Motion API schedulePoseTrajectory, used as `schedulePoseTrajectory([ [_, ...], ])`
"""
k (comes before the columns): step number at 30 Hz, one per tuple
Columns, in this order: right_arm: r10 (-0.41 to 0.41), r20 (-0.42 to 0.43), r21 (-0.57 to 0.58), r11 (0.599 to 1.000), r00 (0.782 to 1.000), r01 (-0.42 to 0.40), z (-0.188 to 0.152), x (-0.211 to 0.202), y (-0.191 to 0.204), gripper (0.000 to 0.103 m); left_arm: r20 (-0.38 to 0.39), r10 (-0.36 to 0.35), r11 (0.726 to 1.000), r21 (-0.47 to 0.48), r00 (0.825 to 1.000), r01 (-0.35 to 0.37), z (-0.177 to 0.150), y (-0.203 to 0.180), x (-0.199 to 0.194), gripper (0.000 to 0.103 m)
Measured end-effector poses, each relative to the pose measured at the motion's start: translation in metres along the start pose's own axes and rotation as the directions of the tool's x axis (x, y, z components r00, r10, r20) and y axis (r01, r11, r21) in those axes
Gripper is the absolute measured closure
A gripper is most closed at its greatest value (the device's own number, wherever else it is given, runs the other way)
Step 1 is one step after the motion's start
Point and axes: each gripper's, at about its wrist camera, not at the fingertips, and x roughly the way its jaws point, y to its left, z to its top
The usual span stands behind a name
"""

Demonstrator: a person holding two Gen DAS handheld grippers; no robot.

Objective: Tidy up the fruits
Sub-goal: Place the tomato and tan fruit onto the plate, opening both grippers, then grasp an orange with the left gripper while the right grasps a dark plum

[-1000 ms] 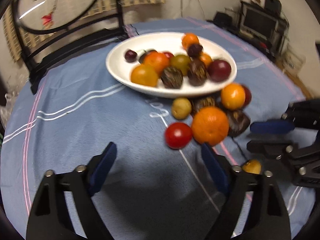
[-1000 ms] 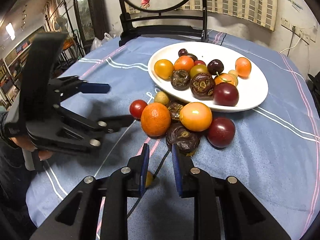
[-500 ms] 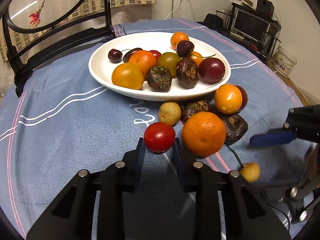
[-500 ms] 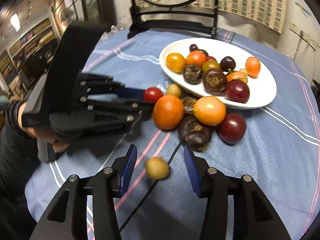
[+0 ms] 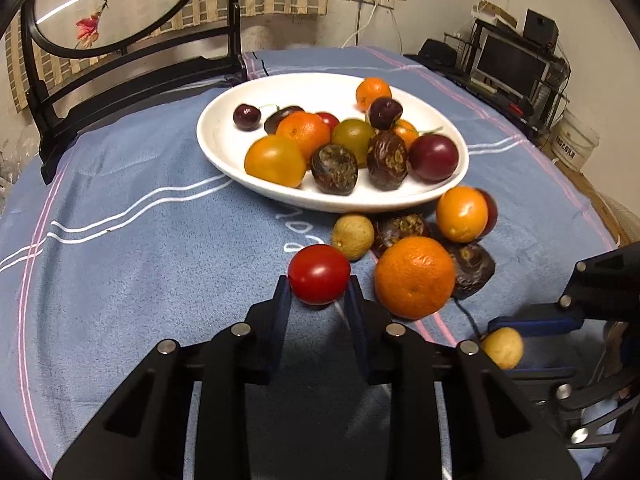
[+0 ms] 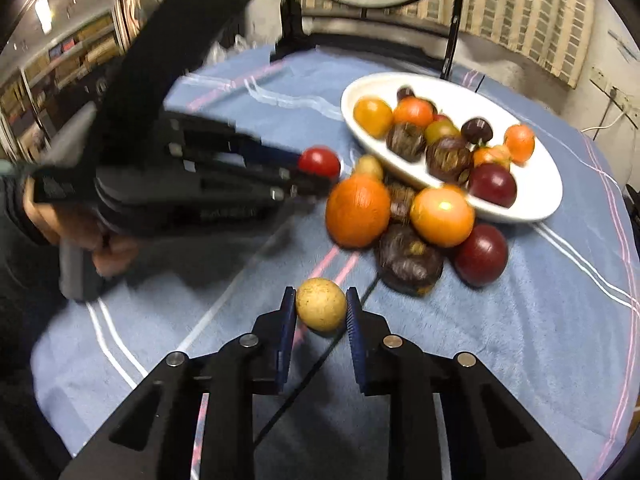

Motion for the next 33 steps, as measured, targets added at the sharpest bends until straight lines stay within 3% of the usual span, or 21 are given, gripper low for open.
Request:
schedulePoseTrajectory([
  [5, 0.038, 0.122, 0.030, 0.999, 0.992, -0.042, 0.012, -0.018, -0.010, 0.078, 0.042, -0.033, 0.997, -0.061, 0.999, 0.036, 0.007, 0.006, -0.013, 0.075],
  [10, -0.057, 0.170, 0.163, 0.986, 0.984, 0.029, 0.037, -0.026, -0.047, 0.078, 0.071, -0.052, 0.993, -0.101, 0.996, 0.059, 0.034, 0.006, -0.018, 0.075],
  [17, -0.150, 0.217, 0.477, 0.878, 0.965, 0.029, 0.057, 0.000, -0.143, 0.076, 0.077, -0.002, 0.991, -0.130, 0.997, 0.012, 0.068, 0.001, 0.007, 0.075],
  [18, -0.150, 0.216, 0.515, 0.857, 0.965, 0.018, 0.054, 0.005, -0.155, 0.072, 0.085, -0.001, 0.989, -0.145, 0.996, 0.013, 0.068, 0.003, 0.010, 0.075],
  [19, -0.143, 0.224, 0.545, 0.839, 0.964, -0.002, 0.051, 0.010, -0.163, 0.052, 0.098, 0.003, 0.986, -0.165, 0.995, 0.013, 0.067, 0.005, 0.012, 0.072],
  [21, -0.148, 0.231, 0.604, 0.796, 0.962, -0.022, 0.041, 0.013, -0.176, 0.035, 0.138, 0.048, 0.978, -0.210, 0.989, -0.018, 0.064, 0.009, 0.009, 0.064],
  [23, -0.143, 0.216, 0.606, 0.795, 0.966, -0.018, 0.036, 0.013, -0.181, 0.035, 0.180, 0.061, 0.977, -0.213, 0.982, -0.022, 0.063, 0.012, 0.001, 0.062],
  [26, -0.148, 0.208, 0.623, 0.782, 0.967, -0.015, 0.028, 0.009, -0.181, 0.035, 0.206, 0.079, 0.972, -0.235, 0.975, -0.029, 0.059, 0.017, -0.008, 0.046],
  [33, -0.138, 0.162, 0.642, 0.767, 0.977, 0.002, 0.019, 0.005, -0.174, 0.027, 0.149, 0.115, 0.964, -0.256, 0.982, -0.074, 0.049, 0.023, -0.003, 0.031],
])
